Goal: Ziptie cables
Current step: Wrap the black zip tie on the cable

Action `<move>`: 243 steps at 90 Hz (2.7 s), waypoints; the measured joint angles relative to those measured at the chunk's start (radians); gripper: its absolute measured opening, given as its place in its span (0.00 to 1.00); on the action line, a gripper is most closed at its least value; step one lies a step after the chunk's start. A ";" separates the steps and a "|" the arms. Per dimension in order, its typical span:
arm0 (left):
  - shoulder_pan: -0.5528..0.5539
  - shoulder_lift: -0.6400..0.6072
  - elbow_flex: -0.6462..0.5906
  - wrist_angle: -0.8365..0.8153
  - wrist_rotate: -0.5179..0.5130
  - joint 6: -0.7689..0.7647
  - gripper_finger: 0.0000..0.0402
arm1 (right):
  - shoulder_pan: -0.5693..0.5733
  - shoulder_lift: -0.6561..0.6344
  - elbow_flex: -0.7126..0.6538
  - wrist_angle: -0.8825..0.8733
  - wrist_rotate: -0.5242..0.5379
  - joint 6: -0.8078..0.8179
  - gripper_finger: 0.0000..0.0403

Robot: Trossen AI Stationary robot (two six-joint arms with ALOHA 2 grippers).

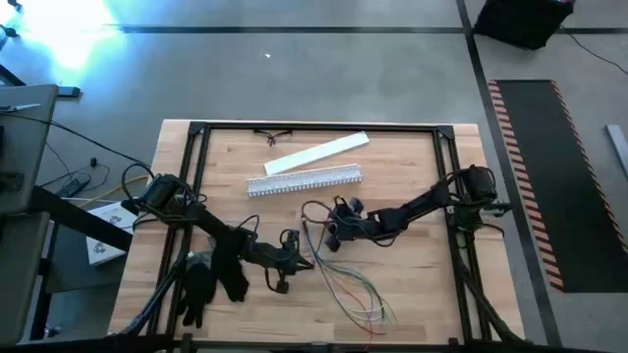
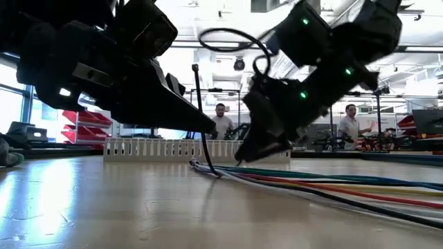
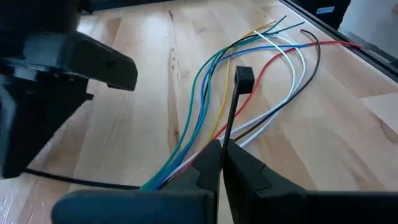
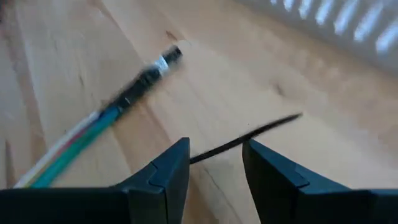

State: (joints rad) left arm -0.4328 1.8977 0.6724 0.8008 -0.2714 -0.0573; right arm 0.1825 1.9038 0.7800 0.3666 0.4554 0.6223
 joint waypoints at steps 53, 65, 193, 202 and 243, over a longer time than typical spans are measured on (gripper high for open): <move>0.000 0.000 0.000 -0.001 0.000 0.008 0.00 | -0.033 0.000 -0.076 0.228 -0.142 -0.001 0.31; 0.000 0.000 0.000 -0.003 0.000 0.008 0.00 | 0.000 0.000 -0.076 0.227 -0.135 -0.028 0.24; 0.000 0.000 0.000 -0.003 0.024 0.008 0.00 | -0.027 0.008 -0.024 0.105 -0.067 0.000 0.51; 0.000 0.000 0.000 -0.004 0.024 0.009 0.00 | -0.060 0.036 -0.024 0.153 -0.118 -0.001 0.55; 0.000 0.000 0.000 -0.018 0.027 -0.001 0.00 | -0.015 0.100 -0.024 0.302 -0.180 -0.109 0.21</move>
State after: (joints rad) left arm -0.4328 1.8980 0.6724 0.7826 -0.2447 -0.0586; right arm 0.1679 2.0033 0.7559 0.6690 0.2758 0.5132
